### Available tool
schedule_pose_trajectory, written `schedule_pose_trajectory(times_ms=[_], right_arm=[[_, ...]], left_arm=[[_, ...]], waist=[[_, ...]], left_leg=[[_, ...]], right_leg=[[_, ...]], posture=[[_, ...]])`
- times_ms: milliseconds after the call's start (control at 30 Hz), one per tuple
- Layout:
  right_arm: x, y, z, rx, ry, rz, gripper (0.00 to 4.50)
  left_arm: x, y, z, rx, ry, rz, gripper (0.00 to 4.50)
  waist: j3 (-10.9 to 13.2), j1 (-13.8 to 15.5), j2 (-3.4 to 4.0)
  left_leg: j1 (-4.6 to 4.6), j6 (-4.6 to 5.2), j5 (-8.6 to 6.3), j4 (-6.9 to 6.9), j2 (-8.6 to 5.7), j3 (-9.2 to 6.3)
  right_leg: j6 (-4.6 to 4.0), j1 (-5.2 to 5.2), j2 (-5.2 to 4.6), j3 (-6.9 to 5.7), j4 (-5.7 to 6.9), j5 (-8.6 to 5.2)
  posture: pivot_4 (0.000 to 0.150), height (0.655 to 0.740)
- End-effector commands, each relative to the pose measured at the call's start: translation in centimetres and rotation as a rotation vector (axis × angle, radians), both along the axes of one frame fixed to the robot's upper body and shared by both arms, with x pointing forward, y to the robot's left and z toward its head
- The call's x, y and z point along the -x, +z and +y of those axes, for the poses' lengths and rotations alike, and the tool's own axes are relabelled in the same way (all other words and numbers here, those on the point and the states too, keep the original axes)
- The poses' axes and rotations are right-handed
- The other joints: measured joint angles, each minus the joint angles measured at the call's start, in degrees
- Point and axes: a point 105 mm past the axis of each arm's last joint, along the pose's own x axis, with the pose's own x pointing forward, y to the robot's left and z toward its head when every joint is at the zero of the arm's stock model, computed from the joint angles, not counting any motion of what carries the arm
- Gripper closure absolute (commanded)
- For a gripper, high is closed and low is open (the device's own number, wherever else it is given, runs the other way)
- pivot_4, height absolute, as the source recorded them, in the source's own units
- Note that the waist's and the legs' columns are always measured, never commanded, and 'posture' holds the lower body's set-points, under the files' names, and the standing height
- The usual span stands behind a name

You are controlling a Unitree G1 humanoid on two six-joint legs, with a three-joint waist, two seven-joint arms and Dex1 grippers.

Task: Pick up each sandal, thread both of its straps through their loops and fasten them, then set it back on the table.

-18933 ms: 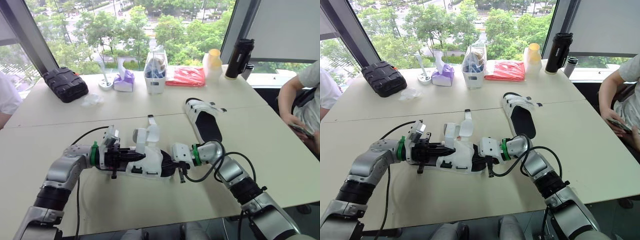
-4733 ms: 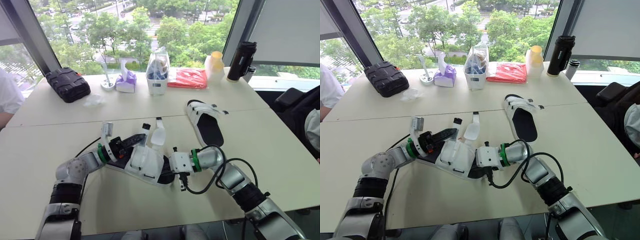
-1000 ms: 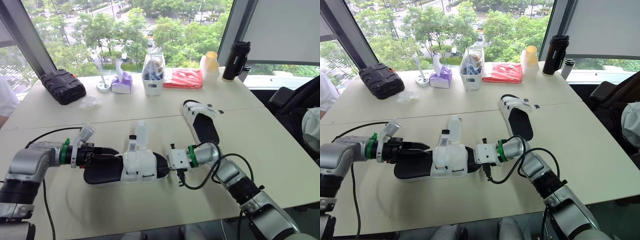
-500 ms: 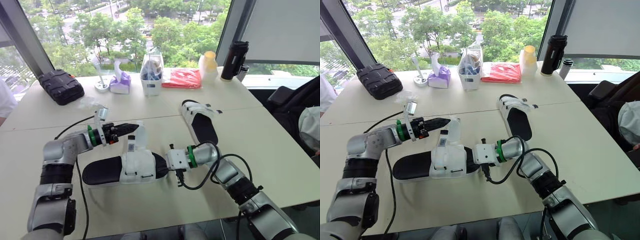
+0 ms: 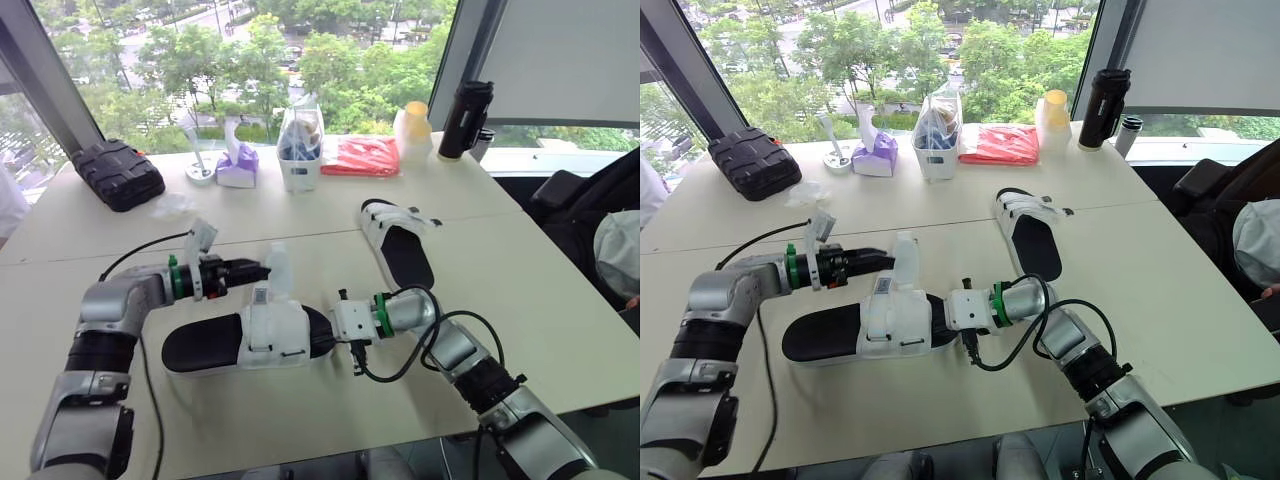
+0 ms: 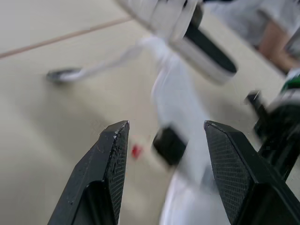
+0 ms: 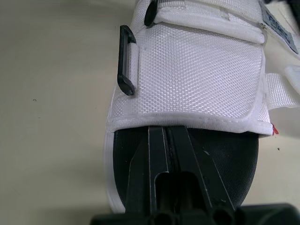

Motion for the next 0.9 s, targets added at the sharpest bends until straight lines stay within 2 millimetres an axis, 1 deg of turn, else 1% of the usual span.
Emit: schedule_pose_trajectory(times_ms=[33, 300, 367, 467, 533, 633, 900], right_arm=[[1.1, -2.9, -0.5, 0.102, 0.011, 0.079, 4.5], [1.2, -2.9, -0.5, 0.103, 0.017, 0.08, 4.5], [1.3, -2.9, -0.5, 0.106, 0.018, 0.08, 4.5], [1.3, -2.9, -0.6, 0.107, 0.017, 0.08, 4.5], [1.3, -2.9, -0.6, 0.109, 0.018, 0.079, 4.5], [1.4, -3.0, -0.6, 0.108, 0.018, 0.082, 4.5], [1.3, -2.9, -0.5, 0.106, 0.014, 0.082, 4.5]], left_arm=[[0.0, 1.4, -0.6, -0.028, -0.046, -0.088, 1.88], [-0.2, -0.3, -1.1, -0.099, -0.055, -0.105, 1.88], [0.1, -0.9, -1.1, -0.156, -0.082, -0.109, 1.88], [0.8, -2.1, -0.5, -0.254, -0.135, -0.095, 1.88], [1.0, -2.3, -0.3, -0.265, -0.15, -0.088, 1.88], [0.7, -2.5, 0.6, -0.307, -0.136, -0.094, 1.88], [0.7, -3.0, 1.1, -0.354, -0.146, -0.107, 1.88]], waist=[[0.0, 0.1, 0.0], [0.0, -0.07, 0.0], [0.0, -0.06, 0.0], [0.0, -0.12, 0.0], [0.0, -0.13, 0.0], [-0.01, -0.08, 0.01], [-0.01, -0.09, 0.02]], left_leg=[[0.0, 0.0, 0.0, 0.01, 0.0, 0.0], [0.0, 0.0, 0.0, 0.0, 0.0, 0.02], [0.0, 0.01, 0.0, 0.0, 0.0, 0.02], [0.0, 0.01, -0.01, 0.0, 0.0, 0.03], [0.0, 0.02, -0.01, -0.01, 0.0, 0.04], [0.0, 0.06, -0.03, -0.01, 0.0, 0.04], [0.0, 0.06, -0.04, 0.0, 0.0, 0.05]], right_leg=[[0.0, 0.01, 0.0, 0.0, 0.0, 0.0], [0.0, -0.01, 0.01, 0.0, 0.0, 0.0], [0.0, -0.01, 0.01, 0.0, 0.0, 0.0], [0.0, -0.01, 0.01, 0.0, -0.01, 0.0], [0.0, -0.01, 0.01, 0.01, -0.01, 0.0], [0.0, -0.01, 0.01, 0.01, -0.01, -0.01], [0.0, 0.0, 0.01, 0.0, -0.01, -0.01]], posture=[[0.15, 0.74], [0.15, 0.74], [0.15, 0.74], [0.15, 0.74], [0.15, 0.74], [0.15, 0.74], [0.15, 0.74]])
